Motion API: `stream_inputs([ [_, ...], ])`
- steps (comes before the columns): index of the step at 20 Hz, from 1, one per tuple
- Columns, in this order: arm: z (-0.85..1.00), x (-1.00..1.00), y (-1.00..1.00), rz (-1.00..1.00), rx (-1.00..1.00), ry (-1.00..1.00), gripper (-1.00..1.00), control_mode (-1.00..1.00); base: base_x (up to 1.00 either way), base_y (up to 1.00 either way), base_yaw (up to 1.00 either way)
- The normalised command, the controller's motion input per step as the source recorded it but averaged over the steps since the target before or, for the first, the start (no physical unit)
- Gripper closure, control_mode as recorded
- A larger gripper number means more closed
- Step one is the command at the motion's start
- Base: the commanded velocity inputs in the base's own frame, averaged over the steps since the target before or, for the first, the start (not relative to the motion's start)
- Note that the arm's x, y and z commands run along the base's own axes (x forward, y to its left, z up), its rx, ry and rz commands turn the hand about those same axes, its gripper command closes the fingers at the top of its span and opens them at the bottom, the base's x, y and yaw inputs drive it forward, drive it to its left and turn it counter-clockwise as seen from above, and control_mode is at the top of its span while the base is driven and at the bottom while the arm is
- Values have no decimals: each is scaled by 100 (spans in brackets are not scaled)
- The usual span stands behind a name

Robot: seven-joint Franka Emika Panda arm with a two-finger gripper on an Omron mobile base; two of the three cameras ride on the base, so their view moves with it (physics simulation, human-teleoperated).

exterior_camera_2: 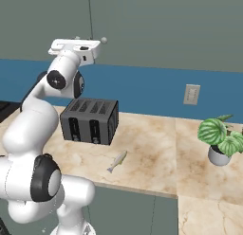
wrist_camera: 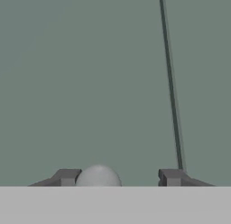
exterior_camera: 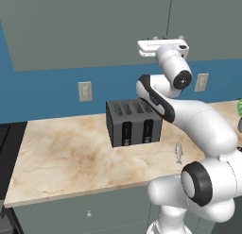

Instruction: Retrieve the tupperware from the cabinet, then place the raw meat into the tupperware to avoid contamination.

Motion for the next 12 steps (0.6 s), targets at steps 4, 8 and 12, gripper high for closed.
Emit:
stream_inputs([
  [4,0,-10,12,0,-3,0,100,-100,0,0,0],
  [8,0,-17,11,1,-3,-1,100,-100,0,0,0],
  [12,0,-3,5,0,-2,0,100,-100,0,0,0],
])
